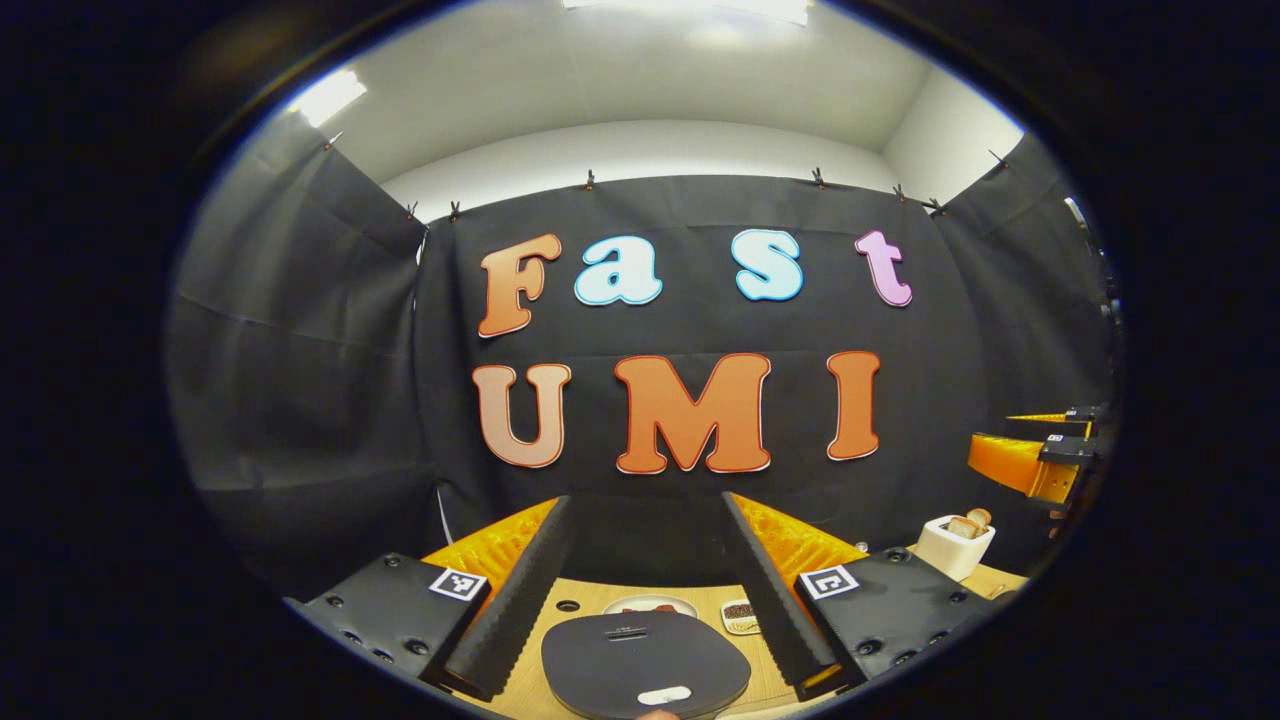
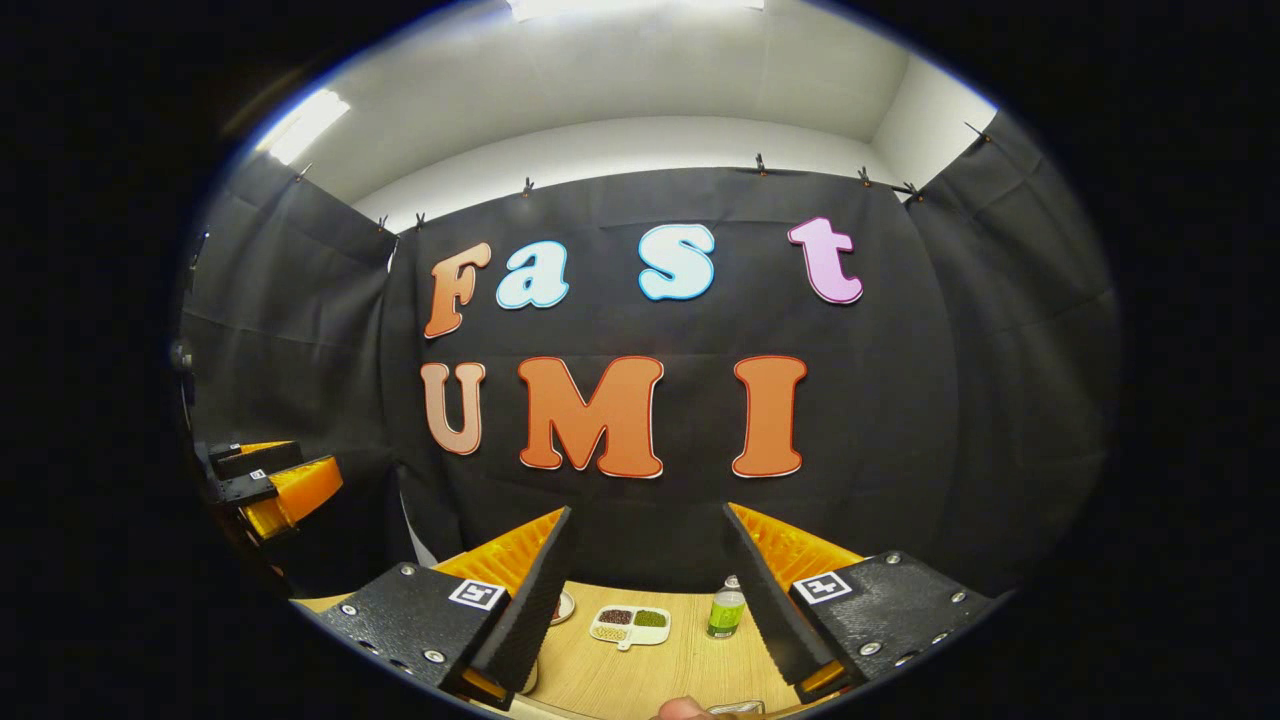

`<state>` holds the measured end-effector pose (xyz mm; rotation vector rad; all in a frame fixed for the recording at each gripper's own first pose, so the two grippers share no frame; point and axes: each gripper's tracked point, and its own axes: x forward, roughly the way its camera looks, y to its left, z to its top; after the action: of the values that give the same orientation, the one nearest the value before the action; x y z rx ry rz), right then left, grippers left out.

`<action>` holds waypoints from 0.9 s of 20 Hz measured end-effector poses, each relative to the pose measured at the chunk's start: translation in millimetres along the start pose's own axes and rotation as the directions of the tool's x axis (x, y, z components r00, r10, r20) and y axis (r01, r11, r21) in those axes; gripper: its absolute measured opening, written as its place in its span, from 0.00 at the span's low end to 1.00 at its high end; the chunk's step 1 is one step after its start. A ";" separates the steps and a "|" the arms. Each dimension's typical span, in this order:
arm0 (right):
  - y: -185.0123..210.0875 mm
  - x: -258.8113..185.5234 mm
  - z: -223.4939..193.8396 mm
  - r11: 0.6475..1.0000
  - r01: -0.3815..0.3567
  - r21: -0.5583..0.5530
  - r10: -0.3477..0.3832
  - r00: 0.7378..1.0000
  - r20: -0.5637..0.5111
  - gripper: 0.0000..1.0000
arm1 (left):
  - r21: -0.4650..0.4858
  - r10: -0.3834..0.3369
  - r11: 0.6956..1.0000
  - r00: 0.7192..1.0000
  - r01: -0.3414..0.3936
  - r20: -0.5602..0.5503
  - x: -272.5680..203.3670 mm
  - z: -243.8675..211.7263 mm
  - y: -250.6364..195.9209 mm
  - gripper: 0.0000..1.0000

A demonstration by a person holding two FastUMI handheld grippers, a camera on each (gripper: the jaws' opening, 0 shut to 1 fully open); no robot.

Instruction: Close the left gripper, press the button to open the rice cooker; take a wooden spoon from the chopstick holder with the right hand, scoop a spoonful of rice and pour it into the rice cooker, then put the wooden spoon back into the chopstick holder.

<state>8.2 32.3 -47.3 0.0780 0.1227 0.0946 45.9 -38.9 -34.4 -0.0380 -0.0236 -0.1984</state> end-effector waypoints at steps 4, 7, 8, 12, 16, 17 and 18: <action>-4.2 -5.4 -0.3 0.999 -0.004 0.037 0.004 1.000 0.008 0.89 | -0.019 0.027 0.999 1.000 -0.027 -0.011 -6.2 -6.1 -2.7 0.99; -8.6 -7.5 -0.8 0.999 -0.004 0.034 0.004 1.000 0.002 0.89 | -0.018 0.034 0.999 0.999 -0.034 -0.013 -9.0 -4.2 -1.9 0.96; -9.4 -7.3 0.8 1.000 0.000 0.031 -0.001 1.000 0.007 0.89 | -0.020 0.026 0.999 1.000 -0.026 -0.005 -9.8 -3.4 -4.8 0.99; -2.1 -9.1 1.9 0.999 -0.015 0.041 0.015 1.000 0.011 0.90 | 0.009 0.007 1.000 1.000 -0.008 0.022 -6.6 1.1 -7.8 0.99; 0.8 -12.2 3.0 0.999 -0.017 0.042 0.017 1.000 0.011 0.89 | -0.006 0.001 1.000 1.000 -0.001 0.024 -7.2 0.6 -10.7 0.99; 2.1 -11.9 3.2 0.999 -0.020 0.043 0.019 1.000 0.012 0.89 | -0.002 0.002 1.000 1.000 -0.002 0.026 -7.4 1.4 -9.0 0.99; 1.6 -11.9 3.8 0.999 -0.019 0.043 0.018 1.000 0.017 0.90 | 0.003 0.005 1.000 1.000 -0.005 0.027 -7.4 1.6 -7.1 0.99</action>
<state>-3.2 32.4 -42.0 0.1228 0.1079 0.1097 37.2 -44.4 -32.7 -0.0373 -0.0506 -0.1924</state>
